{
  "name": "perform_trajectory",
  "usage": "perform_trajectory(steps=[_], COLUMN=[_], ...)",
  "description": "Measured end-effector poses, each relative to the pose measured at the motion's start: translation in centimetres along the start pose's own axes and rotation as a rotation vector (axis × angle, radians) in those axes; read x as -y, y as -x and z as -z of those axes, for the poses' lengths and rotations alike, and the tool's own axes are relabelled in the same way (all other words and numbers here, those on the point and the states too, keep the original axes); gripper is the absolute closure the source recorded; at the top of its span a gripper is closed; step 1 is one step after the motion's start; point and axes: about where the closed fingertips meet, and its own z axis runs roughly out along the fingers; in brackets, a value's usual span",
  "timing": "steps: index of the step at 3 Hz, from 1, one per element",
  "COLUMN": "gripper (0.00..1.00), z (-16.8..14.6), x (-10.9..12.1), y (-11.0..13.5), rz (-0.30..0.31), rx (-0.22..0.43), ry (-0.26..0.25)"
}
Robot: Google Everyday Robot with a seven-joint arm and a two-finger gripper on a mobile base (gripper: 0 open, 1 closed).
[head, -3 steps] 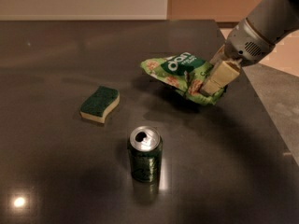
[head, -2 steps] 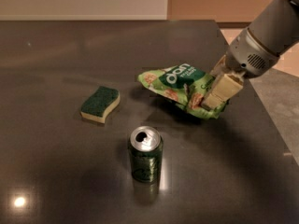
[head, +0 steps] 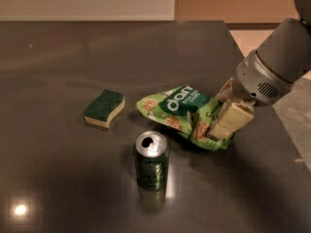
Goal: Move green rice chip bag near green can
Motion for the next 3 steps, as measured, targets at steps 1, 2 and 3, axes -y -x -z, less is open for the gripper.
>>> perform_trajectory(steps=[1, 2, 3], gripper=[1.00, 1.00, 0.82], z=[-0.6, -1.0, -1.7], x=[-1.9, -3.0, -3.8], y=[-0.1, -0.1, -0.5], rz=[0.025, 0.035, 0.020], rx=[-0.003, -0.005, -0.003], ry=[0.011, 0.017, 0.032])
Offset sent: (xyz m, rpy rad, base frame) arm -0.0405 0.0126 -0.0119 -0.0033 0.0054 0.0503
